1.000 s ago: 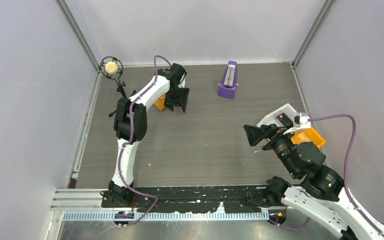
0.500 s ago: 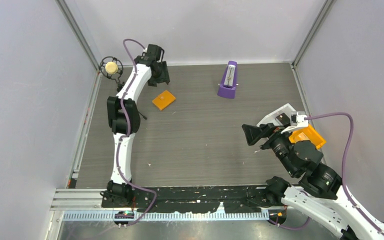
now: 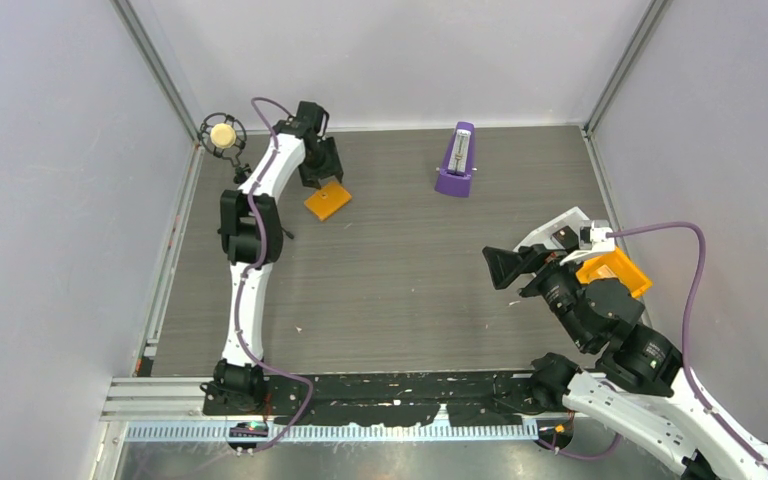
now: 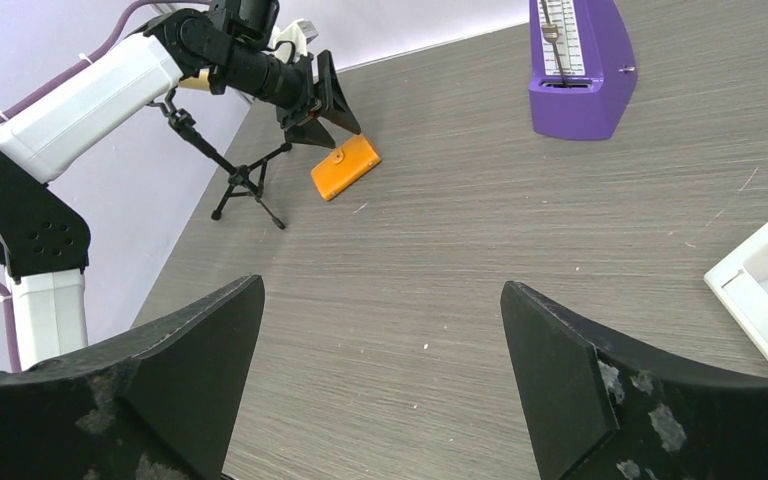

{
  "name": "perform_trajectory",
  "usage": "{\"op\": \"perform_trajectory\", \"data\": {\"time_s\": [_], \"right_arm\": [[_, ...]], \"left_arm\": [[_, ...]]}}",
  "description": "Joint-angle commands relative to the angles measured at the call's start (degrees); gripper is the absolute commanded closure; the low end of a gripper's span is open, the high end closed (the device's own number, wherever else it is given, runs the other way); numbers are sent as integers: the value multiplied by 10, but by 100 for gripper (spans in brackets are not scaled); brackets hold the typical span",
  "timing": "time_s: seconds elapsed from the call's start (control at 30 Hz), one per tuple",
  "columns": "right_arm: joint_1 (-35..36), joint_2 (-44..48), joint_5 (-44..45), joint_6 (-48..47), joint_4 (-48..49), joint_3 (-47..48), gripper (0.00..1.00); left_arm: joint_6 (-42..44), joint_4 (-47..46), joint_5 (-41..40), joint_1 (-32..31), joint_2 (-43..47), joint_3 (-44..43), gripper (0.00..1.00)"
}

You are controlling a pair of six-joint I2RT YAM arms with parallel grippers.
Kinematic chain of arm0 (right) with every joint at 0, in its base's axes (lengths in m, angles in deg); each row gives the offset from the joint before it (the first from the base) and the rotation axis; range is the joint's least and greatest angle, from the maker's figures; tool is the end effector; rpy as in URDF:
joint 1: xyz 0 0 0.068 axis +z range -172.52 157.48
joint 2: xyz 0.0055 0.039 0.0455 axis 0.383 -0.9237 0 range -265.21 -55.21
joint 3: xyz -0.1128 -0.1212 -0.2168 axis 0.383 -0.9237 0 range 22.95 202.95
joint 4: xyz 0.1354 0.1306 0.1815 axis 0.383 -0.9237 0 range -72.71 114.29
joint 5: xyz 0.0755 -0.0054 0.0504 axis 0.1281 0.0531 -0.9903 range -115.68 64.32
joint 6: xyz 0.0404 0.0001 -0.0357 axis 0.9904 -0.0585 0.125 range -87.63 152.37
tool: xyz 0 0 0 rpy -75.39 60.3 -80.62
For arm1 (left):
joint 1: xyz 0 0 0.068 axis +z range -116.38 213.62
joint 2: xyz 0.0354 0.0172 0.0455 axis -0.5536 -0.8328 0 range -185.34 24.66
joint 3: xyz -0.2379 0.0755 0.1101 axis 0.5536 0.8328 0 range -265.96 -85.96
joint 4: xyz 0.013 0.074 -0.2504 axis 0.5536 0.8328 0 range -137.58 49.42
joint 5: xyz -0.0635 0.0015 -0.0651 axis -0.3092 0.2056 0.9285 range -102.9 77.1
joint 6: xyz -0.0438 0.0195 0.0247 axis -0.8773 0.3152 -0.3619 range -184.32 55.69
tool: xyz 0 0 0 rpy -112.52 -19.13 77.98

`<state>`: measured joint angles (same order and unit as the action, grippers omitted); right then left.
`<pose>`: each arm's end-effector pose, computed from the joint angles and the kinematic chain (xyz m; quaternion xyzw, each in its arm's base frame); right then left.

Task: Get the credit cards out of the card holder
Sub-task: Move the card holder to the center of the board.

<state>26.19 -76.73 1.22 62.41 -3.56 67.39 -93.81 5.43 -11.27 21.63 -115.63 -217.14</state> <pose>0.0661 0.0510 0.3519 0.0389 0.7326 0.2846 0.6170 0.5140 -0.1102 0.2057 -0.1443 0.9597 -0.0982 0.2204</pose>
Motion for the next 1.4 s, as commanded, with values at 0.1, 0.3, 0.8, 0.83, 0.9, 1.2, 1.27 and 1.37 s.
{"op": "perform_trajectory", "data": {"time_s": [0.1,0.3,0.8,0.83,0.9,1.2,1.27,1.37], "right_arm": [[2,4,11,8,8,18,3],[2,26,19,20,-11,19,4],[2,51,23,54,-27,-9,6],[2,48,23,57,-28,-11,6],[2,46,21,59,-27,-17,6],[2,33,19,60,-26,-37,6],[2,28,17,60,-27,-38,6],[2,24,16,63,-32,-38,6]], "left_arm": [[-8,30,49,-2,7,21,42],[-6,48,52,-10,32,65,42],[-24,-12,50,-106,161,311,45],[-27,-18,43,-117,174,330,45],[-32,-35,42,-138,196,370,45],[-74,-135,94,-252,296,517,46],[-82,-139,94,-279,305,533,46],[-90,-155,111,-315,321,556,46]]}}
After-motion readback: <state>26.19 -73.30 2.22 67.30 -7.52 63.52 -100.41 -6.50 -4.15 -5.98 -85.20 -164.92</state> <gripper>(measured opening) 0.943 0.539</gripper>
